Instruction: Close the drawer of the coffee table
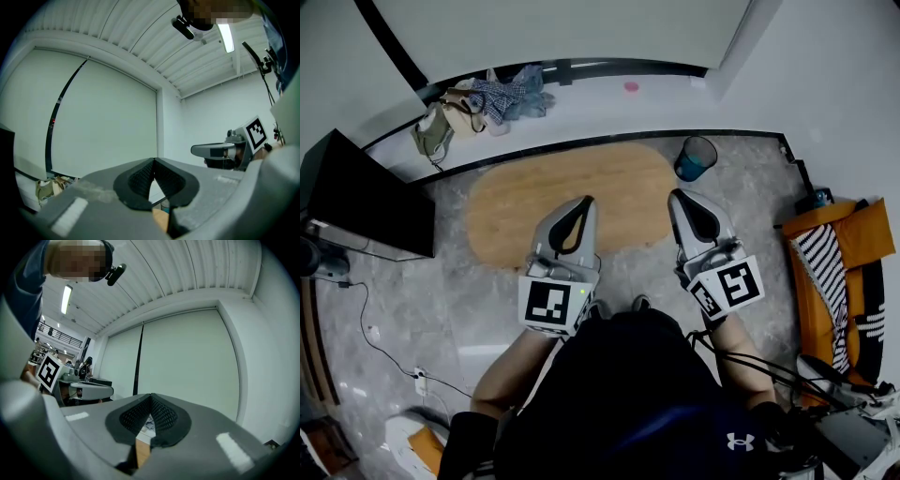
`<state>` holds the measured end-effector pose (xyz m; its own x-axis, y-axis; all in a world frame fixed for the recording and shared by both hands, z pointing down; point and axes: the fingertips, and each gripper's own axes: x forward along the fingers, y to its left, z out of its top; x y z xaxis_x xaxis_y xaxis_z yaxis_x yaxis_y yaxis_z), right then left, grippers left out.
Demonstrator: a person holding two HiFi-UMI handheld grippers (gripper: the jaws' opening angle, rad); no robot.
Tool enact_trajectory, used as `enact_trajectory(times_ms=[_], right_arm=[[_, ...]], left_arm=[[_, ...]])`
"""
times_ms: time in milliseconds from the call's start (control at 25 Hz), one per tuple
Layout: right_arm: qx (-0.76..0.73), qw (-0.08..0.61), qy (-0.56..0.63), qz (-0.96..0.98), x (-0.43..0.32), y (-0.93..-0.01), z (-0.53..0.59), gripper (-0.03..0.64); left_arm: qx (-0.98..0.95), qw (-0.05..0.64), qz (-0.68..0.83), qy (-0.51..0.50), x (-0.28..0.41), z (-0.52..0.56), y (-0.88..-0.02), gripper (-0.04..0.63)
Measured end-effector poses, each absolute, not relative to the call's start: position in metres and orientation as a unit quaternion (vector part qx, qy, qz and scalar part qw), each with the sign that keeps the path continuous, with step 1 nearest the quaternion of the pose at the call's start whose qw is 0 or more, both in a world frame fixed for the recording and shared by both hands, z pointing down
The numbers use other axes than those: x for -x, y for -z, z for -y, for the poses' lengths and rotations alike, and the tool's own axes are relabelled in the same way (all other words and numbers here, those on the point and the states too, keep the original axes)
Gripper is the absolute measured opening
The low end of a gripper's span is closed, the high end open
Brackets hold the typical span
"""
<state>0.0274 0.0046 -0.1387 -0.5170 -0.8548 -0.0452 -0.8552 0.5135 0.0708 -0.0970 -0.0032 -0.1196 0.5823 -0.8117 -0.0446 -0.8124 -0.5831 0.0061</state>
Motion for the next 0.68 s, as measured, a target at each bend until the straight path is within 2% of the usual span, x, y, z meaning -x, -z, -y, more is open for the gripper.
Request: enact_trajectory(times_ms=[680], right_arm=[[0.494, -0.002, -0.033, -0.869, -0.0307, 0.1340, -0.0055, 0.000]], left_arm=[[0.888, 0.000, -0.460, -0.011, 0.0996, 0.0042, 0.1122, 0.002]])
